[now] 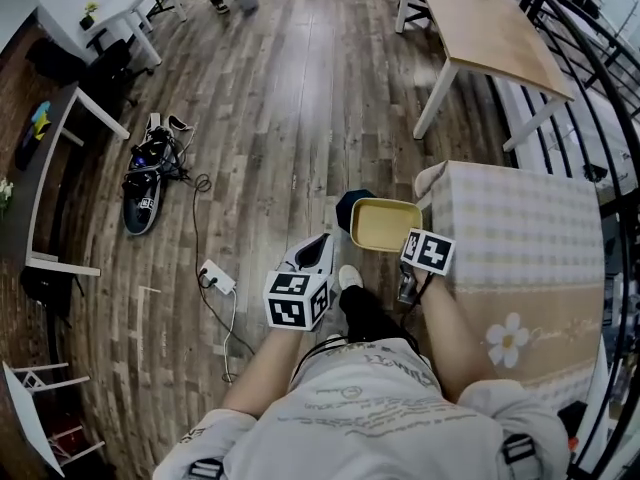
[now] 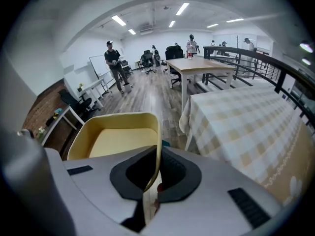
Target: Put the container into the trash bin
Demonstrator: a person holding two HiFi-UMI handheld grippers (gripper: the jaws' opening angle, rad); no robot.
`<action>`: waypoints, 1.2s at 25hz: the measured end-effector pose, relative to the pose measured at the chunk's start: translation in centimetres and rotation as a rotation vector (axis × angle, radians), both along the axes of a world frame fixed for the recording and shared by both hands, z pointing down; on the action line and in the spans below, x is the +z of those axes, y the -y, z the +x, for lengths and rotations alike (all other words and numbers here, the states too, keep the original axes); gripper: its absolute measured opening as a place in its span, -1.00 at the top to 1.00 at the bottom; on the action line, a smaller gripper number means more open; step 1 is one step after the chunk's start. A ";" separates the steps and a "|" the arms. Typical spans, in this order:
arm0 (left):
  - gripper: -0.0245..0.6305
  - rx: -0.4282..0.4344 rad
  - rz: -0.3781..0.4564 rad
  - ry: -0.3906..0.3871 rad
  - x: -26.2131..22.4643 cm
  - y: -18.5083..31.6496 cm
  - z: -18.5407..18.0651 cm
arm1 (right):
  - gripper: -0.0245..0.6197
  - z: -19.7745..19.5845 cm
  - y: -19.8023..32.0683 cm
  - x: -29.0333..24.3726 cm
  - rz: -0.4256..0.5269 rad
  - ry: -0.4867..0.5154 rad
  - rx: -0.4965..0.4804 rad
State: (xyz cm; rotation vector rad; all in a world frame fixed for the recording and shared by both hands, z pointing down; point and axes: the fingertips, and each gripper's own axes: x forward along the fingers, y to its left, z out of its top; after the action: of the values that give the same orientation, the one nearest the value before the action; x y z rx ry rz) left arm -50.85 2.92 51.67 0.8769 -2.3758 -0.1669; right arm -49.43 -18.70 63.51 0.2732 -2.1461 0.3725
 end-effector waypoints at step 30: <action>0.91 0.051 -0.150 -0.365 31.9 3.7 -19.4 | 0.90 -17.6 4.1 44.6 0.226 -0.466 -0.011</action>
State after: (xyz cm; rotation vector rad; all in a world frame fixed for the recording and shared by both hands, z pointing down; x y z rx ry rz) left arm -70.23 -0.73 83.61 0.7630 -1.9975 -0.1157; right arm -67.03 -22.83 108.13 0.4305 -1.7266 0.0474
